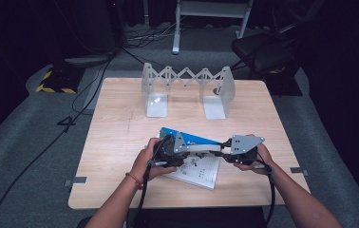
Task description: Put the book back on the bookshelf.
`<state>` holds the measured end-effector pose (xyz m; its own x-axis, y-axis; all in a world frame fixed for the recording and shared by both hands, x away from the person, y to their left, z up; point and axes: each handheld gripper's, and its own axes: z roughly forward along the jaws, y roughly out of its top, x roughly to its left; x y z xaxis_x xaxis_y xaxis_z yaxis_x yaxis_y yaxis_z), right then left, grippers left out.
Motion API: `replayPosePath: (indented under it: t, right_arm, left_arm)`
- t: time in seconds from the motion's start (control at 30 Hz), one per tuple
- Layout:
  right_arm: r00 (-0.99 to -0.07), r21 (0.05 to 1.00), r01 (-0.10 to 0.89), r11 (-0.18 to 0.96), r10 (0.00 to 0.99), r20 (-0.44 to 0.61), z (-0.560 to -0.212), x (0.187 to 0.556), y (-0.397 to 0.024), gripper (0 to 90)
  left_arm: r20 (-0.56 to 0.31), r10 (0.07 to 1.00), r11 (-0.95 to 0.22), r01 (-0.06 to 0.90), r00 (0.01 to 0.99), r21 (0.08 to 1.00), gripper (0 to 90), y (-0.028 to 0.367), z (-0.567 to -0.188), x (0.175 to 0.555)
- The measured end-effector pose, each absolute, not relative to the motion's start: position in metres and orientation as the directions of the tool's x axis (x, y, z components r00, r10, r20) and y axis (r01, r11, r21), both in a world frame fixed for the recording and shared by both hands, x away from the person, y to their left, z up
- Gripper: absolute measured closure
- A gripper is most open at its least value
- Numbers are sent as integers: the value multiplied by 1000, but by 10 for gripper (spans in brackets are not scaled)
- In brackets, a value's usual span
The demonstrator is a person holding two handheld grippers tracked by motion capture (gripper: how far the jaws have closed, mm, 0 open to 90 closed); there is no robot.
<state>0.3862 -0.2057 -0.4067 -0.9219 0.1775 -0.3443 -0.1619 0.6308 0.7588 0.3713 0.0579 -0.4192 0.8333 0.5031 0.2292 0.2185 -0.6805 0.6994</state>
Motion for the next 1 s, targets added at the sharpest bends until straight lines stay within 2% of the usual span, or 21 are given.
replayPosePath:
  t: [0.17, 0.33, 0.5, 0.57, 0.67, 0.77, 0.83, 0.87, 0.9, 1.0]
  right_arm:
    - [-917, 715, -169, 678, 157, -366, -382, 386, -201, 764]
    - [-914, 667, -179, 724, 128, -384, -367, 390, -196, 762]
    - [-917, 684, -181, 707, 130, -377, -371, 389, -197, 736]
    - [-924, 714, -165, 681, 146, -353, -373, 390, -200, 683]
    - [-924, 806, -110, 582, 238, -298, -373, 395, -214, 553]
    - [-906, 867, -34, 497, 351, -236, -382, 408, -240, 512]
    - [-876, 865, 34, 500, 432, -215, -398, 420, -256, 501]
    - [-869, 868, 96, 488, 466, -166, -411, 429, -264, 493]
    - [-869, 868, 96, 488, 466, -166, -411, 429, -264, 493]
    - [-870, 818, 207, 536, 483, -96, -441, 446, -268, 469]
  left_arm:
    - [192, 501, -636, 207, 844, 744, 564, 56, -416, 373]
    - [241, 483, -641, 152, 842, 753, 653, 53, -418, 371]
    - [237, 464, -610, 115, 853, 784, 717, 58, -428, 369]
    - [238, 471, -592, 104, 849, 800, 725, 61, -431, 368]
    - [220, 504, -547, 112, 835, 830, 735, 68, -430, 369]
    - [162, 545, -469, 138, 823, 873, 741, 83, -427, 372]
    - [139, 559, -436, 147, 818, 888, 742, 91, -425, 373]
    - [134, 559, -432, 149, 819, 890, 743, 94, -425, 373]
    - [134, 559, -432, 149, 819, 890, 743, 94, -425, 373]
    - [121, 561, -420, 156, 819, 894, 742, 98, -426, 374]
